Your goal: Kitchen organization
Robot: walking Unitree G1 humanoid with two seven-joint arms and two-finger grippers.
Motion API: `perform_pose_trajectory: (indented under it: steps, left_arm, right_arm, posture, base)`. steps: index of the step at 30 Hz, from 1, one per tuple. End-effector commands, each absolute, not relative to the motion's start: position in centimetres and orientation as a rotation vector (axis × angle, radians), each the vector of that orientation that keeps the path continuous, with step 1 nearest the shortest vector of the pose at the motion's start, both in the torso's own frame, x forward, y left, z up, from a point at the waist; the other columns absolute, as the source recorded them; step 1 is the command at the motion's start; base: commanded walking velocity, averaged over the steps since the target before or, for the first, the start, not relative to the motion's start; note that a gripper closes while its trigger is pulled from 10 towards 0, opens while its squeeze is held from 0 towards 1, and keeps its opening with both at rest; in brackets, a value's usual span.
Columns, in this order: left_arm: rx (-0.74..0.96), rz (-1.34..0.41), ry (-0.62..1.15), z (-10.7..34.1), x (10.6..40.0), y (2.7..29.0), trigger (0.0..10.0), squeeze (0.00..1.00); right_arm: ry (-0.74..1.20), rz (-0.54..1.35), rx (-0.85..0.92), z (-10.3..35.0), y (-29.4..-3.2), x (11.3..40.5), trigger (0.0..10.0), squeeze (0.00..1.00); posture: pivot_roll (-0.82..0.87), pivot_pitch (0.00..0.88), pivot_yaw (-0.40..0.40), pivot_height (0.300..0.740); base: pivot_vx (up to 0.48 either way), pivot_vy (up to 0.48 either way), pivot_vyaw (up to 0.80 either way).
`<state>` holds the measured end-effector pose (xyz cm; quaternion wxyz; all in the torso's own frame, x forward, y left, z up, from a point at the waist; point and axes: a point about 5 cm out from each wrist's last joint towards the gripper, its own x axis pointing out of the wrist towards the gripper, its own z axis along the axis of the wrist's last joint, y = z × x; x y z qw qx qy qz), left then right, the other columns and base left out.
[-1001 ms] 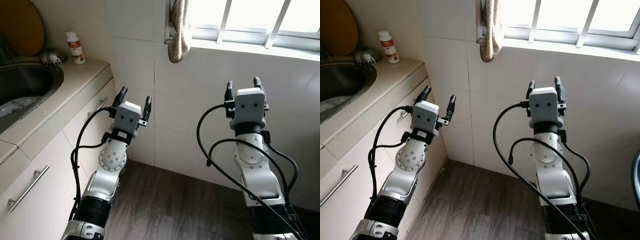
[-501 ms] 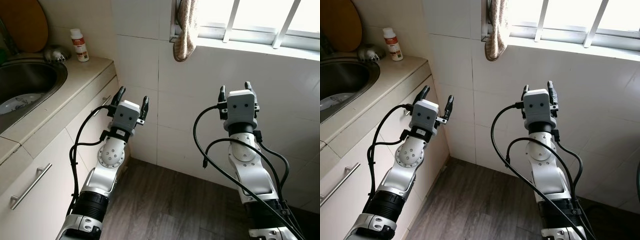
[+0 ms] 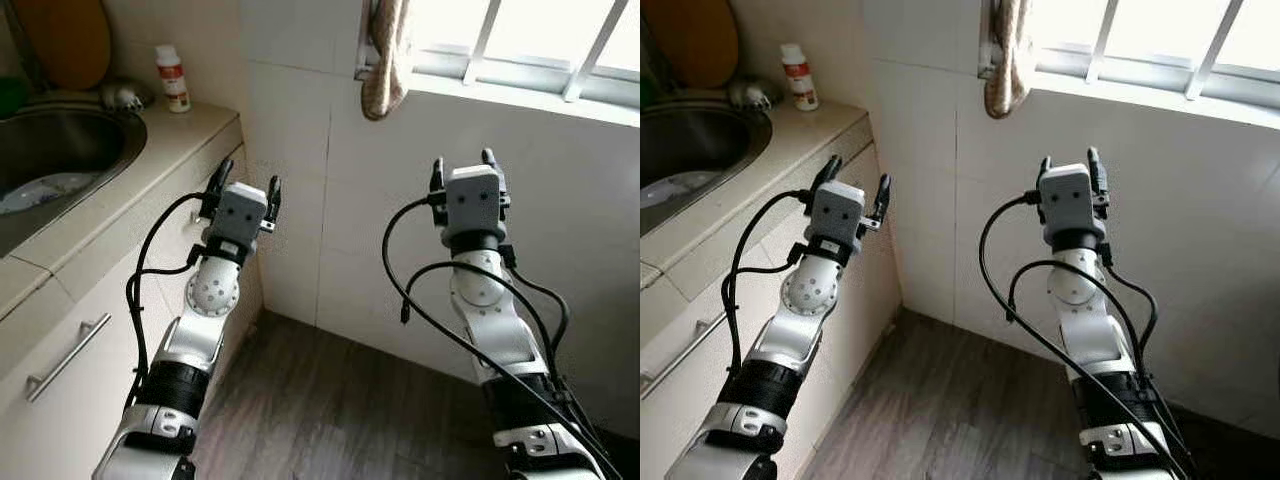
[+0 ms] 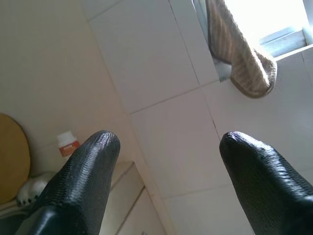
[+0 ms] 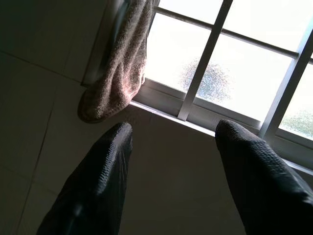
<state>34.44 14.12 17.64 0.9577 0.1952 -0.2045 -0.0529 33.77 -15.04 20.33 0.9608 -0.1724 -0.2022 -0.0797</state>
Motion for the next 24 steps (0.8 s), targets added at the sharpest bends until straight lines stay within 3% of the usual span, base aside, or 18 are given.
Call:
perform_pose_trajectory:
  steps: [1,17,24]
  left_arm:
    - [0.396,-0.112,-0.417,17.7,34.7,13.9,10.0,0.00]
    - [0.422,-0.155,-0.437,18.3,36.4,13.2,10.0,0.00]
    - [0.435,-0.191,-0.399,16.4,35.5,13.4,10.0,0.00]
  right_arm:
    - [-0.417,-0.178,-0.352,20.6,-15.5,34.2,10.0,0.00]
    - [-0.468,-0.199,-0.345,21.4,-15.6,35.9,10.0,0.00]
    - [-0.340,-0.171,-0.327,18.9,-15.5,35.9,10.0,0.00]
  posture:
    - [0.12,0.000,-0.059,0.740]
    - [0.14,0.000,-0.036,0.740]
    - [0.13,0.000,-0.032,0.740]
  base:
    - [0.000,0.000,0.00]
    - [0.000,0.000,0.00]
    - [0.000,0.000,0.00]
